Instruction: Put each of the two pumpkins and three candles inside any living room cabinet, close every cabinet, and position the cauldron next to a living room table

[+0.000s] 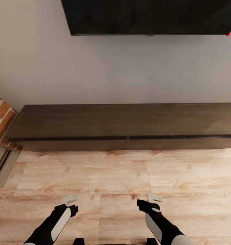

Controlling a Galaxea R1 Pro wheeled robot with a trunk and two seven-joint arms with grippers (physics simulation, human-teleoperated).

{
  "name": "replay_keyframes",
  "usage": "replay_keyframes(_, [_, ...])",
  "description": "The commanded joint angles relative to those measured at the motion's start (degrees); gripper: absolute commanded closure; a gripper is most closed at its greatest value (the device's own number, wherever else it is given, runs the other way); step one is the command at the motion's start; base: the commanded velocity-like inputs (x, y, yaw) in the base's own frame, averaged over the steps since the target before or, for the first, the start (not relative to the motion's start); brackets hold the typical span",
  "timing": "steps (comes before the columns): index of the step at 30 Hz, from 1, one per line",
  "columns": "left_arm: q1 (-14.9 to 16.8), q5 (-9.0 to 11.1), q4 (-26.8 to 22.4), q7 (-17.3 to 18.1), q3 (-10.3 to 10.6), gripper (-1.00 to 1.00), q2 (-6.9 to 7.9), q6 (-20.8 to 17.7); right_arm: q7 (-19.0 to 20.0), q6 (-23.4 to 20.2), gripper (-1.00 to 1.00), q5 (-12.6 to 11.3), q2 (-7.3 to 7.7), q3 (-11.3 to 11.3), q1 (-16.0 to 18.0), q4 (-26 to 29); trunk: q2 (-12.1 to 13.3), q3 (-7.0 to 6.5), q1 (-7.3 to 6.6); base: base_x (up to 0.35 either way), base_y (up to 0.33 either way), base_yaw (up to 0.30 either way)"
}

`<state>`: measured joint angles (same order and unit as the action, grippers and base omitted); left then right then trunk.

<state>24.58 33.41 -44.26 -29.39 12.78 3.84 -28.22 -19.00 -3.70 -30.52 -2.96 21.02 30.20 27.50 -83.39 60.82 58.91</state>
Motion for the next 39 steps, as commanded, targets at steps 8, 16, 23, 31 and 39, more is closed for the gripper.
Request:
replay_keyframes(8, [0.1,1.0,-9.6,-0.4,-0.1,-1.0,2.67,-5.1,0.2,2.0,-1.0,-0.3,0.06,0.5,0.0,-1.0,0.0,0.03,0.0,0.0,0.0,0.0])
replay_keyframes(16, [0.2,7.5,-27.5,-0.4,-9.4,-1.0,5.03,-22.6,0.2,2.5,-1.0,-0.4,0.06,0.4,0.0,-1.5,0.0,0.03,0.0,0.0,0.0,0.0])
replay_keyframes(23, [0.2,19.8,-34.8,-0.5,-16.3,-1.0,6.17,-28.6,0.2,2.5,-1.0,-0.8,0.12,0.3,0.0,-1.5,0.0,0.03,0.0,0.0,0.0,0.0])
replay_keyframes(31, [0.2,25.7,-35.2,-0.5,-17.0,-1.0,9.32,-28.8,0.3,4.1,-1.0,-1.0,-0.04,0.2,0.0,-1.6,-0.4,0.21,0.22,0.0,0.0,0.0])
replay_keyframes(39, [0.2,33.6,-34.9,-0.5,-17.1,-1.0,12.9,-28.8,0.3,5.5,-1.0,-1.0,-0.22,0.2,0.0,-1.5,-3.6,1.65,1.98,0.0,0.0,0.0])
